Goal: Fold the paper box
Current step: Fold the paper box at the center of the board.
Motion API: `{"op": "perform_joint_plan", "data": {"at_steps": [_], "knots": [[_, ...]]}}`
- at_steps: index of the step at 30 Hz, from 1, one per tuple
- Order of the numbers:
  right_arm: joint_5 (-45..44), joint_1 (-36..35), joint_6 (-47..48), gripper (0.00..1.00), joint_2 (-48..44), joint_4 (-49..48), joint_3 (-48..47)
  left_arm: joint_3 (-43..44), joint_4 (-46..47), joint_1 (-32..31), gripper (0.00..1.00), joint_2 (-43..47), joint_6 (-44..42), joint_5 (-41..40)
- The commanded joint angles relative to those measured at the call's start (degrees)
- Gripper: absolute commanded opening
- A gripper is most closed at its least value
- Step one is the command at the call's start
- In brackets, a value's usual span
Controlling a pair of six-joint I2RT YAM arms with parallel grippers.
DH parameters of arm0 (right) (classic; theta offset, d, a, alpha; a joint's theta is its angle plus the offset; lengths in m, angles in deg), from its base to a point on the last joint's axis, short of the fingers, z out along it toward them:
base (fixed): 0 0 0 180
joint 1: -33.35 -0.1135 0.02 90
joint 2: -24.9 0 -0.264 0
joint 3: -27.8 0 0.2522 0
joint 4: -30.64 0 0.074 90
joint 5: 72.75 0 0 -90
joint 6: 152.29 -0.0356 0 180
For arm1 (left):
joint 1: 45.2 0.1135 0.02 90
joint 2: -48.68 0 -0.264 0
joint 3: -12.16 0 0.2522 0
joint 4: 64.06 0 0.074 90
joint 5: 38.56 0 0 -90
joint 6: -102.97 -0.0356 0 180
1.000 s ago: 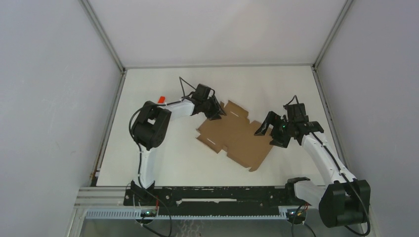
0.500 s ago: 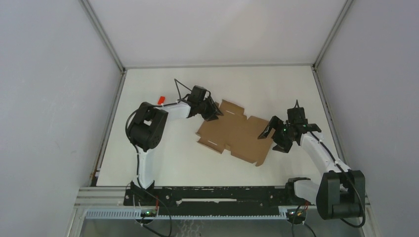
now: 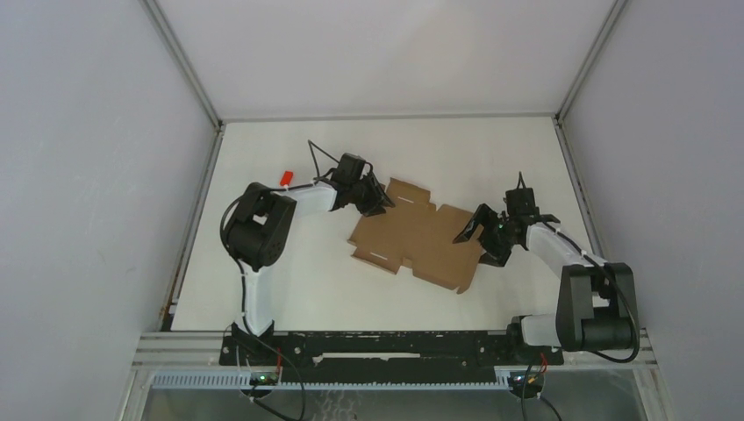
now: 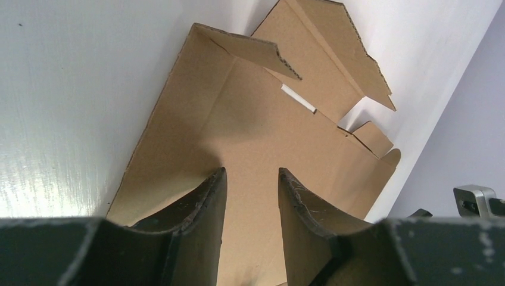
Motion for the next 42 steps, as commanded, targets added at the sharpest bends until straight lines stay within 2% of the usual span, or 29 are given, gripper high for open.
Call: {"op": "perform_joint_plan", "data": {"at_steps": [1, 11, 14, 21, 24, 25, 26, 28, 31, 42], "knots": [[4.8, 0.0, 0.1, 0.94, 1.2, -7.2, 0.1, -1.7, -2.7, -0.6, 0.43, 2.0, -2.1, -0.7], [5.3, 1.0, 1.3, 0.88, -0.6, -7.7, 1.3, -1.7, -2.7, -0.7, 0.43, 1.8, -2.5, -0.5], [8.8, 1.0, 0.3, 0.79, 0.1, -11.9, 2.9, -1.6, -2.7, -0.8, 0.43, 1.5, -2.7, -0.2], [12.0, -0.9, -0.5, 0.67, 1.3, -17.6, 3.3, -0.9, -2.6, -1.1, 0.43, 0.9, -2.9, 0.3], [11.2, -1.9, -0.1, 0.48, 2.0, -17.3, 2.4, -0.9, -2.5, -1.4, 0.42, 0.8, -2.9, 0.4], [11.0, -2.2, 0.0, 0.46, 2.2, -17.2, 2.1, -0.9, -2.4, -1.5, 0.43, 0.8, -2.9, 0.5], [10.7, -2.5, 0.2, 0.44, 2.3, -16.8, 1.7, -1.0, -2.4, -1.6, 0.42, 0.9, -3.0, 0.6], [9.5, -3.3, 1.0, 0.30, 2.5, -15.4, 0.3, -1.0, -2.4, -1.8, 0.42, 0.8, -3.0, 0.6], [7.1, -3.8, 2.6, 0.17, 2.5, -11.9, -2.2, -1.0, -2.3, -2.0, 0.42, 1.0, -3.1, 0.7], [-2.3, -4.7, 10.4, 0.08, 2.5, 4.6, -16.7, -0.1, -2.6, -3.9, 0.42, 0.6, -3.4, 0.7]]}}
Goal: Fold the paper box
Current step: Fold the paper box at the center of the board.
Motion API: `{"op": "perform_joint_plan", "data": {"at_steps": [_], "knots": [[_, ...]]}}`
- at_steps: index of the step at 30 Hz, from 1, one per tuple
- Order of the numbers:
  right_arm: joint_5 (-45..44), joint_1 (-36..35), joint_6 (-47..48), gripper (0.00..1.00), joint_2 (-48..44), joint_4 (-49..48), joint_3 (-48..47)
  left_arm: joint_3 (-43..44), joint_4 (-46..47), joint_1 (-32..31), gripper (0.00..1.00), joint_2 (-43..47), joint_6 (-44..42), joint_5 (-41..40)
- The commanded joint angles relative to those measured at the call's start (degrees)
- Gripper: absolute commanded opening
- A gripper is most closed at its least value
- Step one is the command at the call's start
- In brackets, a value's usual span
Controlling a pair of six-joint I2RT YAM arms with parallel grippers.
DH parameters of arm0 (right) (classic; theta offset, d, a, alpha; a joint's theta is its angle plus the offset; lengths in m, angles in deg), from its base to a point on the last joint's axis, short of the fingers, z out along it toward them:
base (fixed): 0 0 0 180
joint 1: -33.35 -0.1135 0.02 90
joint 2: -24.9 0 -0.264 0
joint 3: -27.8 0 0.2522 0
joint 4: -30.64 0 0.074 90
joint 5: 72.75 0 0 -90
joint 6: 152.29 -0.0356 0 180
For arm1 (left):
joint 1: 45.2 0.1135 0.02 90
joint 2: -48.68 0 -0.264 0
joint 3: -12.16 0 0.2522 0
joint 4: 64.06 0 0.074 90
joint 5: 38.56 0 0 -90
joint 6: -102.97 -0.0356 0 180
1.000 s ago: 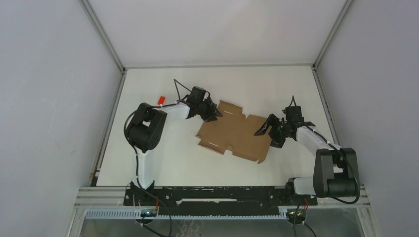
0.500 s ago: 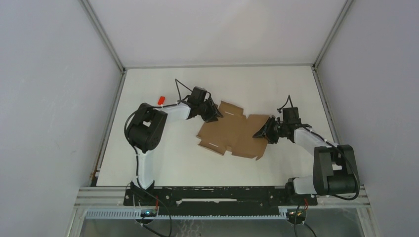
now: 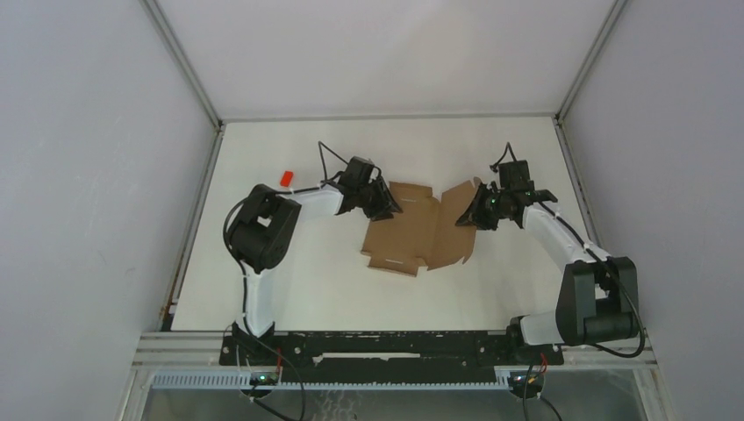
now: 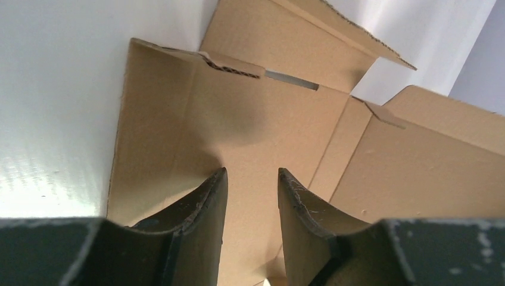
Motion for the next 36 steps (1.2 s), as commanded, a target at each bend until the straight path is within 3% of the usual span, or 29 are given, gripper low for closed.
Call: {"op": "perform_joint_plan", "data": {"at_steps": [1, 3, 17, 36], "knots": [[-5.3, -0.7, 4.9, 0.05, 0.2, 6.0, -7.0, 0.3, -2.6, -1.7, 0.42, 0.3, -2.0, 0.0], [-6.1, -1.3, 5.6, 0.00, 1.0, 7.7, -9.8, 1.0, -2.8, -2.6, 0.42, -0.3, -2.0, -0.1], [-15.4, -11.6, 6.5, 0.00, 7.2, 14.3, -21.2, 2.4, -3.1, -5.1, 0.43, -1.6, -1.9, -0.5], [-16.2, -18.6, 6.5, 0.00, 11.4, 14.2, -28.3, 3.7, -4.5, -6.1, 0.42, -1.6, -3.1, -1.0]]}}
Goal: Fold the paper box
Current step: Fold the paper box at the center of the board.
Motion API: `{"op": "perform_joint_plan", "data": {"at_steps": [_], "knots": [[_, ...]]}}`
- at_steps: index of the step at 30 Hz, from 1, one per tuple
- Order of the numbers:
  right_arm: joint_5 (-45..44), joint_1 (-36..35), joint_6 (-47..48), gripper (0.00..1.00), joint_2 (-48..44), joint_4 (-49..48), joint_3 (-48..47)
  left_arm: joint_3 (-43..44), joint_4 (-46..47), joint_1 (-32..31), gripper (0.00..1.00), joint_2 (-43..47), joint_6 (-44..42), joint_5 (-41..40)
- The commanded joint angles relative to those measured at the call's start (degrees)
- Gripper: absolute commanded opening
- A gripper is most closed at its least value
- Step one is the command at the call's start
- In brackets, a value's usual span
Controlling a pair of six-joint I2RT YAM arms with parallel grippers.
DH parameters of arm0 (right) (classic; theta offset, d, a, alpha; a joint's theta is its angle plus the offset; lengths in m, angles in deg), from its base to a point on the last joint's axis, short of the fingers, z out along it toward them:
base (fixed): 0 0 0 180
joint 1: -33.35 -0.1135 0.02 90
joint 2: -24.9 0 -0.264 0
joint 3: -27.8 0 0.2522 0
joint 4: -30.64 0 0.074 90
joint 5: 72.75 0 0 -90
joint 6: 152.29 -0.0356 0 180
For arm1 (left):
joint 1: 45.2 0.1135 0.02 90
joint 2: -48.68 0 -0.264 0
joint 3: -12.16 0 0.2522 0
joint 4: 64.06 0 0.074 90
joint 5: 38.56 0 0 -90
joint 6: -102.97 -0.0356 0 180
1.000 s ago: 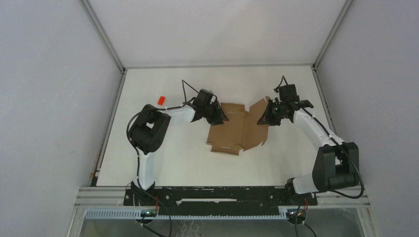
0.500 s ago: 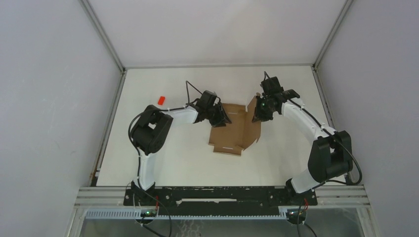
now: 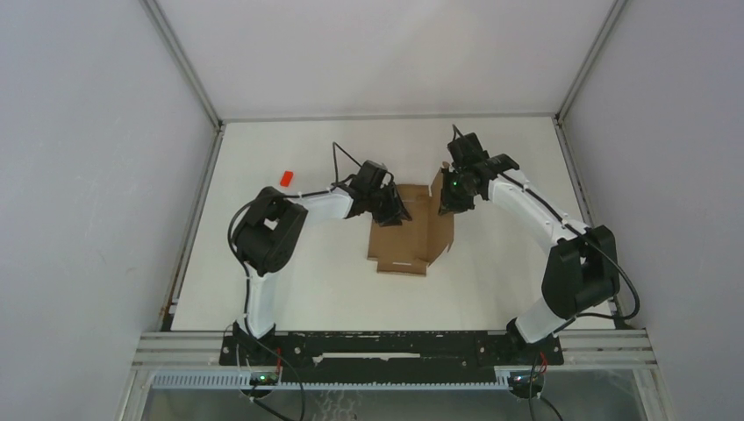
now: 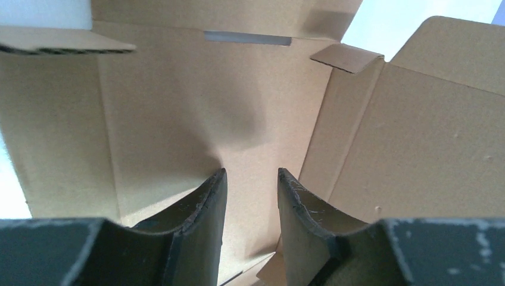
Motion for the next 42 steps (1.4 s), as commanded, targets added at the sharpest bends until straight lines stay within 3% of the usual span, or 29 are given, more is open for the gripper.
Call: {"op": "perform_joint_plan", "data": {"at_steps": [1, 10, 19, 26, 42], "knots": [[2.3, -2.4, 0.7, 0.00, 1.5, -3.9, -5.1, 2.2, -2.4, -1.6, 0.42, -1.1, -1.7, -0.6], [-9.2, -3.8, 3.4, 0.00, 3.5, 5.5, -11.8, 2.0, -4.4, -1.5, 0.43, 5.0, -4.5, -0.7], [-20.0, -5.3, 8.5, 0.00, 2.7, 18.5, -24.9, 1.8, -9.5, 2.2, 0.49, 21.1, -8.6, -0.6], [-32.7, -11.8, 11.2, 0.00, 9.0, 32.2, -37.8, -0.1, -13.0, 7.8, 0.54, 32.9, -10.5, -0.5], [-50.1, -29.2, 9.7, 0.00, 15.0, 35.8, -35.6, -15.3, -9.7, 12.8, 0.55, 42.8, -11.5, 1.1]]}}
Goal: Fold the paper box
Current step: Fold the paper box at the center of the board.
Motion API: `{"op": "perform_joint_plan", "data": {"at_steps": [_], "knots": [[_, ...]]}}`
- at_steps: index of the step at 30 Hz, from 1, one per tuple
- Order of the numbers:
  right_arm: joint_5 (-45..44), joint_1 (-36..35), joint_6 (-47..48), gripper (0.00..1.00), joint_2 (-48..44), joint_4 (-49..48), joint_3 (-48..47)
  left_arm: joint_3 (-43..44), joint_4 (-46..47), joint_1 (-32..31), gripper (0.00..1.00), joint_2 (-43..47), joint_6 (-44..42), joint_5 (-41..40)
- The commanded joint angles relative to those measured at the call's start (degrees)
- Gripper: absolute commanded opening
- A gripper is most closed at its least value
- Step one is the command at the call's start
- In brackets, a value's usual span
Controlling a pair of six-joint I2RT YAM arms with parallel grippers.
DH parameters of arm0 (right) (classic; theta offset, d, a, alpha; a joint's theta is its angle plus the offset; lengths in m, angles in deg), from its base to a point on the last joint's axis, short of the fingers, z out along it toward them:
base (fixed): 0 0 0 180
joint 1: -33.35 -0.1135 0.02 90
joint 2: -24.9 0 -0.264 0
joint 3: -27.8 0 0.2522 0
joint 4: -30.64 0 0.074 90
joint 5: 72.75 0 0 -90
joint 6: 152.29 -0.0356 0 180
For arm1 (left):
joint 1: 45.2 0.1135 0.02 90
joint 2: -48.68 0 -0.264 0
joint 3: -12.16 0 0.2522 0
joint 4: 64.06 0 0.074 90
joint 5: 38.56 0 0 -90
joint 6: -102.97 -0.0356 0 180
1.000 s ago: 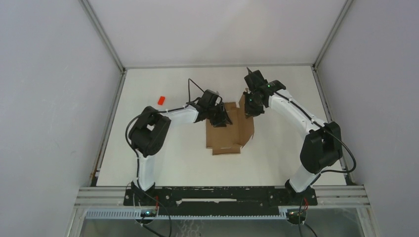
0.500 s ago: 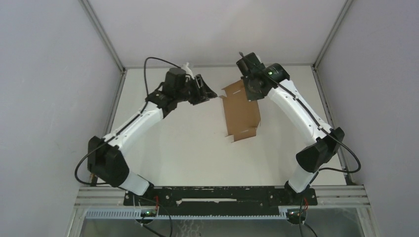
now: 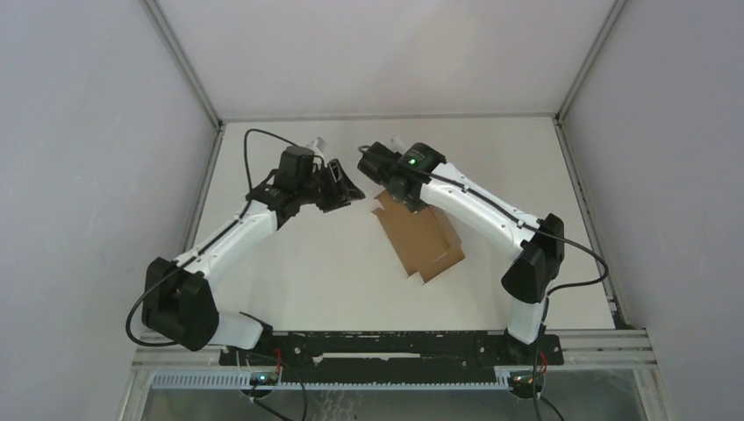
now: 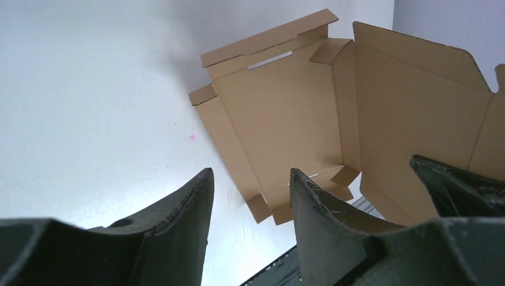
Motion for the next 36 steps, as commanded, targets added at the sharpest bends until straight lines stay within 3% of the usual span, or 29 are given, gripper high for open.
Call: {"op": "perform_joint_plan", "data": {"at_steps": [1, 10, 19, 26, 36], "knots": [[-10.1, -2.8, -1.8, 0.00, 0.0, 2.6, 0.4, -2.2, 2.0, 0.7, 0.55, 5.6, -1.8, 1.0], [-26.6, -7.9, -4.4, 0.00, 0.0, 1.8, 2.9, -12.0, 0.8, 0.7, 0.58, 17.2, -1.5, -0.4], [-20.4, -9.7, -0.3, 0.00, -1.1, -3.4, 3.9, -18.9, -4.3, 0.7, 0.62, 32.5, -0.6, -2.4], [-16.0, -10.0, 1.8, 0.00, -1.5, -4.8, 6.7, -19.7, -5.7, 0.5, 0.63, 34.1, 0.3, -2.8], [-25.8, -14.3, 0.5, 0.00, -0.2, -6.6, 12.5, -22.0, -6.1, -0.1, 0.62, 36.1, 1.8, -5.8]]}}
